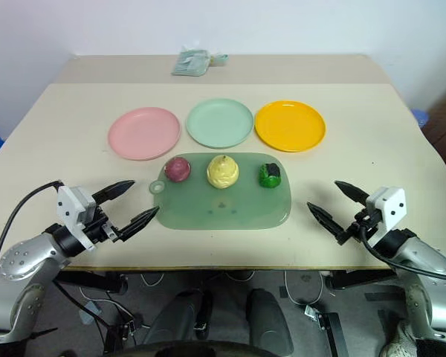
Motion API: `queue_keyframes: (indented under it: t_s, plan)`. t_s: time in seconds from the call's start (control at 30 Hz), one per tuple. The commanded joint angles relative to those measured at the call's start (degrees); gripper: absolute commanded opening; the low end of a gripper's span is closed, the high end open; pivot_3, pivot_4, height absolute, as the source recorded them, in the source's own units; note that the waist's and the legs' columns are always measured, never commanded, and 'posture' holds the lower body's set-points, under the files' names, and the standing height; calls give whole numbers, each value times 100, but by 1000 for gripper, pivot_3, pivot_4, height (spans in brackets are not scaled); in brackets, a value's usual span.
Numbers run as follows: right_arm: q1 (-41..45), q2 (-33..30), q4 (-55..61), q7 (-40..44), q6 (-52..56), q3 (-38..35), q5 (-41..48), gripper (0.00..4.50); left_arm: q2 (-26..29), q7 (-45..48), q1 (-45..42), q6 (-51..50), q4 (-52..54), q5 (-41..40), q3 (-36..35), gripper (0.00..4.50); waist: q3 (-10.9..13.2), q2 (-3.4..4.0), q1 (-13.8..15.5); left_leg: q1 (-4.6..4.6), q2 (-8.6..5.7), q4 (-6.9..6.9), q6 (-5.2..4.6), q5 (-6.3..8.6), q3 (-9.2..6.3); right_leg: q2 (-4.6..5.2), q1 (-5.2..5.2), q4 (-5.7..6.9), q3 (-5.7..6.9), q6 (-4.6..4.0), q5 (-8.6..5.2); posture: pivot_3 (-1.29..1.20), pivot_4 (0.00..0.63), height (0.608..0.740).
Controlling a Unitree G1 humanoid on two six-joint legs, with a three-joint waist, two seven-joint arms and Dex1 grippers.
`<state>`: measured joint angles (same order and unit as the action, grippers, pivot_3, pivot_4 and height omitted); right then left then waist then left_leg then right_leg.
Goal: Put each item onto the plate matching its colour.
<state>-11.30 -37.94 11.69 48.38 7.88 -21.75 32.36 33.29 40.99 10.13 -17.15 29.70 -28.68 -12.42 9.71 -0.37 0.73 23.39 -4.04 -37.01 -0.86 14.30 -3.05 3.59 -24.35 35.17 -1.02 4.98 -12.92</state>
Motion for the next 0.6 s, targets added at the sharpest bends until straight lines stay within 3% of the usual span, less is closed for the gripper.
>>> queue_keyframes:
  t_s: [0.03, 0.5, 0.6]
  plan:
    - [-4, -103, 290, 100, 38, -177, 110, 4436, 95, -66, -157, -160, 214, -153, -89, 4500, 1, 1, 2, 0, 0, 0, 0, 0, 0, 0, 0, 0, 0, 0, 0, 0, 150, 740]
    - [140, -87, 806, 41, 385, -137, 141, 4436, 42, -637, -651, -983, 610, -478, -61, 4500, 1, 1, 7, 1, -1, -4, 0, 0, 1, 0, 0, 1, 1, 1, 1, 0, 150, 740]
    - [322, -101, 1064, 80, 533, -13, 304, 4436, -111, -1109, -915, -1401, 709, -744, -128, 4500, 1, 1, 9, 1, -1, -4, 0, 0, 1, 0, 0, 1, 1, 1, 1, 0, 150, 740]
